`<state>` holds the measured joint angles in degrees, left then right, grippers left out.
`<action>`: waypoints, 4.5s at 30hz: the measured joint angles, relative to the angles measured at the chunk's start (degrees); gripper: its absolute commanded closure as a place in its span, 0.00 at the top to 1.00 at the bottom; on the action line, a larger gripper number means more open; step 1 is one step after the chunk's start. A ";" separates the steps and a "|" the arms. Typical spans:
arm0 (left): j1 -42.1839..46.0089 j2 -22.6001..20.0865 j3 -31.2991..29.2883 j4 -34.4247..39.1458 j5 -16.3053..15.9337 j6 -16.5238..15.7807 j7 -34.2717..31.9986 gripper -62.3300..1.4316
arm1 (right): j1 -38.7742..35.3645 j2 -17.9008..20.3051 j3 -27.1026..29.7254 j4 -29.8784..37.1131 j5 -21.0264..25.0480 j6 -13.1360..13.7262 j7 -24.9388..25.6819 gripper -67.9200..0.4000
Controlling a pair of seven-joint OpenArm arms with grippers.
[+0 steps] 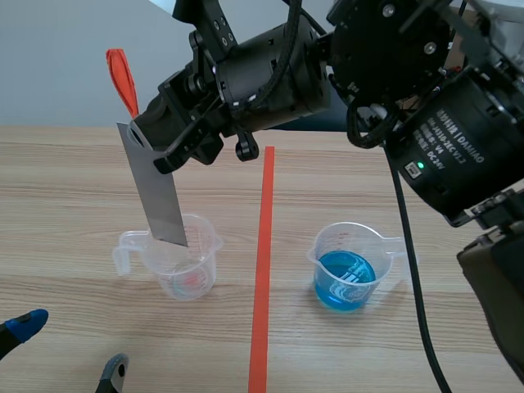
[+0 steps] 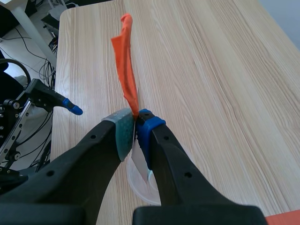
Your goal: Do the redox reaction experiment. put the plate into the left beaker
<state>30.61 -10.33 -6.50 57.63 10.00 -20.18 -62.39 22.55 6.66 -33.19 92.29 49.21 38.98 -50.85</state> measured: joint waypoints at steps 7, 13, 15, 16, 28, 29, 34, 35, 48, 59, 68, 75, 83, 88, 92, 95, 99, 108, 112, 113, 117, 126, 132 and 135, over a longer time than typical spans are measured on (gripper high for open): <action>0.00 0.00 0.00 0.00 0.00 0.00 0.00 1.00 | -0.35 0.00 0.00 0.00 -1.57 -0.02 0.85 0.01; 0.00 0.00 0.00 0.00 0.00 0.00 0.00 1.00 | -0.35 0.00 0.00 0.00 -1.84 -0.02 1.05 0.01; 0.00 0.00 0.00 0.00 0.00 0.00 0.00 1.00 | -0.35 0.00 0.00 0.00 -1.86 -0.02 1.20 0.01; 0.00 0.00 0.00 0.00 0.00 0.00 0.00 1.00 | -0.35 0.00 0.00 0.00 -1.88 -0.02 1.51 0.01; 0.00 0.00 0.00 0.00 0.00 0.00 0.00 1.00 | -0.35 0.00 0.02 -0.96 -3.76 -0.02 4.50 0.01; 0.00 0.00 0.00 0.00 0.00 0.00 0.00 1.00 | -0.35 0.00 0.02 -0.96 -3.76 -0.02 4.50 0.01; 0.00 0.00 0.00 0.00 0.00 0.00 0.15 1.00 | -0.35 -0.02 0.02 -1.66 -4.26 0.00 6.08 0.01; 0.00 0.00 0.00 0.00 0.00 0.00 0.39 1.00 | -0.35 -0.04 0.02 -2.19 -4.48 0.00 6.25 0.01; 0.00 0.00 0.00 0.00 0.00 0.00 0.39 1.00 | -0.35 0.00 0.02 -7.37 -6.43 1.33 9.57 0.01; 0.00 0.00 0.00 0.00 0.00 0.00 0.39 1.00 | -0.35 -0.26 0.00 -10.78 -8.02 1.42 13.09 0.01; 0.00 0.00 0.00 0.00 0.00 0.00 0.39 1.00 | -0.37 -2.40 -0.33 -17.59 -11.56 3.04 15.56 0.01; 0.00 0.00 0.00 0.00 0.00 0.00 0.37 1.00 | -0.35 -2.84 -0.33 -18.38 -14.25 3.06 17.86 0.01; 0.00 0.00 0.00 0.00 0.00 0.00 0.39 1.00 | -0.35 -3.17 -0.33 -18.38 -15.65 3.04 18.97 0.01; 0.00 0.00 0.00 0.00 -0.02 0.00 0.39 1.00 | -0.35 -3.19 -0.33 -19.93 -17.29 3.06 21.79 0.01; 0.00 0.00 0.00 0.00 0.00 0.00 0.39 1.00 | -0.35 -3.19 -0.33 -22.01 -18.86 3.04 22.32 0.01; 0.00 0.00 0.00 0.00 -0.02 0.00 0.39 1.00 | -0.35 -3.34 -1.14 -22.45 -19.91 2.84 22.34 0.01; 0.00 0.00 0.00 0.00 -0.02 0.00 0.39 1.00 | -0.35 -3.50 -3.37 -22.45 -19.89 2.86 22.56 0.01; 0.00 0.00 0.00 0.00 0.00 0.00 0.39 1.00 | -0.35 -3.50 -4.44 -22.45 -19.87 2.86 23.26 0.02; 0.00 0.00 0.00 0.00 0.00 0.00 0.39 1.00 | -0.35 -3.50 -4.44 -22.45 -19.87 2.86 23.85 0.17; 0.00 0.00 0.00 0.00 0.00 0.00 0.39 1.00 | -0.35 -3.50 -4.44 -22.45 -19.89 2.86 23.96 0.30; 0.00 0.00 0.00 0.00 0.00 0.00 0.39 1.00 | -0.35 -3.48 -4.44 -22.45 -21.59 2.86 26.67 1.00; -0.02 0.00 0.00 0.00 0.00 0.00 0.50 1.00 | -0.35 -3.48 -4.44 -22.45 -22.84 0.74 27.50 1.00; -0.20 0.00 0.00 0.00 -0.02 0.00 2.16 1.00 | -0.35 -3.48 -4.44 -22.45 -22.84 0.74 27.50 1.00; -0.55 0.00 0.00 0.00 -0.02 0.00 3.04 1.00 | -0.35 -3.48 -4.44 -22.45 -22.84 0.79 27.50 1.00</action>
<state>30.06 -10.33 -6.50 57.63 9.98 -20.18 -59.35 22.20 3.18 -37.63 69.84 26.37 39.77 -23.35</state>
